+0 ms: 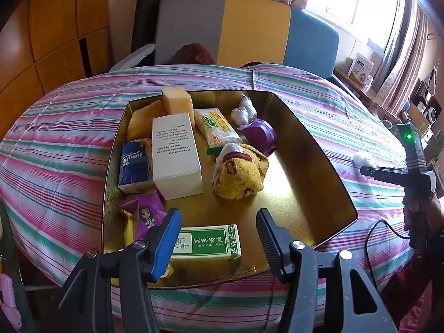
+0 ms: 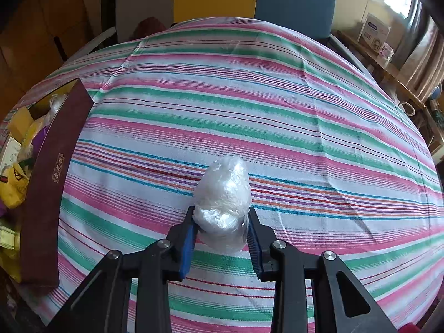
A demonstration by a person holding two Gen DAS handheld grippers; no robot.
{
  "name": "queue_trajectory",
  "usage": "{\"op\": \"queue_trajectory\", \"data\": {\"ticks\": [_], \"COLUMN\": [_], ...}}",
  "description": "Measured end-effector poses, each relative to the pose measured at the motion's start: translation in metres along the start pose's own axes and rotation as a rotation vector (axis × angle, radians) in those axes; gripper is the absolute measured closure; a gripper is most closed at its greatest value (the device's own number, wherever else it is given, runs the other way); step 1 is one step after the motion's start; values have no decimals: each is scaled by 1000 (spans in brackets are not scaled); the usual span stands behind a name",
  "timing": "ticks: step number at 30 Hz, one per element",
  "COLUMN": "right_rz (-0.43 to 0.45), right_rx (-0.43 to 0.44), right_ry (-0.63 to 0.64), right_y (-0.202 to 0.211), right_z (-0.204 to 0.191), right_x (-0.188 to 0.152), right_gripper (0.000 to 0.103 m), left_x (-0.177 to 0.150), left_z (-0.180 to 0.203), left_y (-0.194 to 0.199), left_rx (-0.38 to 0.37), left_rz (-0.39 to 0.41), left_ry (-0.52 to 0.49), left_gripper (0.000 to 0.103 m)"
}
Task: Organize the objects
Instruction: 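Carry the white bundle into the gold tray and open the right tool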
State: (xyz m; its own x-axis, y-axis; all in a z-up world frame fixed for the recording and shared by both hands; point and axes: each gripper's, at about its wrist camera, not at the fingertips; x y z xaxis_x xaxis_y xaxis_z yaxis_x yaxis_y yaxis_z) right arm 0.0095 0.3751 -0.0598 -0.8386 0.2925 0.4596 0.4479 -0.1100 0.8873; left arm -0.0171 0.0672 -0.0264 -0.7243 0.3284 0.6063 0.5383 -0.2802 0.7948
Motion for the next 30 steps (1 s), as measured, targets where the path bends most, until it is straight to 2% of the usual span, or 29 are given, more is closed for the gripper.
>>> {"op": "queue_trajectory", "data": {"ticks": [4, 7, 13, 17, 21, 24, 27, 30], "right_rz": [-3, 17, 102, 110, 70, 36, -11, -20], "right_rx": [27, 107, 267, 343, 315, 219, 201, 176], "right_ry": [-27, -63, 53, 169, 251, 305, 315, 321], "right_y": [7, 30, 89, 103, 87, 64, 45, 33], "right_z": [-1, -13, -97, -164, -212, -232, -243, -244], "right_x": [1, 1, -3, -12, -21, -25, -27, -29], "right_gripper": [70, 70, 69, 69, 69, 69, 67, 63], "left_x": [-2, -4, -9, -13, -16, -17, -18, -18], "left_z": [-5, -15, -39, -48, -52, -53, -54, -57], "left_y": [7, 13, 19, 21, 21, 19, 16, 13], "left_rx": [-4, 4, 40, 47, 43, 44, 59, 117], "left_rz": [15, 32, 43, 37, 37, 33, 21, 8], "left_ry": [4, 25, 91, 109, 117, 119, 122, 126], "left_gripper": [46, 46, 46, 46, 39, 36, 36, 36]}}
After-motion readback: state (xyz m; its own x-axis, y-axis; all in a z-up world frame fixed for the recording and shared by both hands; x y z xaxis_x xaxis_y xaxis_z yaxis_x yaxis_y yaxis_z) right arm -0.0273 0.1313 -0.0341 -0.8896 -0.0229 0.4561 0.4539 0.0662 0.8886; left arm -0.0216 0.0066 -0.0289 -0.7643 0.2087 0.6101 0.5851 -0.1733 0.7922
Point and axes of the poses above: each gripper's, at about its wrist camera, not at the fingertips, and y roughly against the way its jaws point, z to its right, x to its top, and after that the axes turned 9 degrees about -y, right-handed
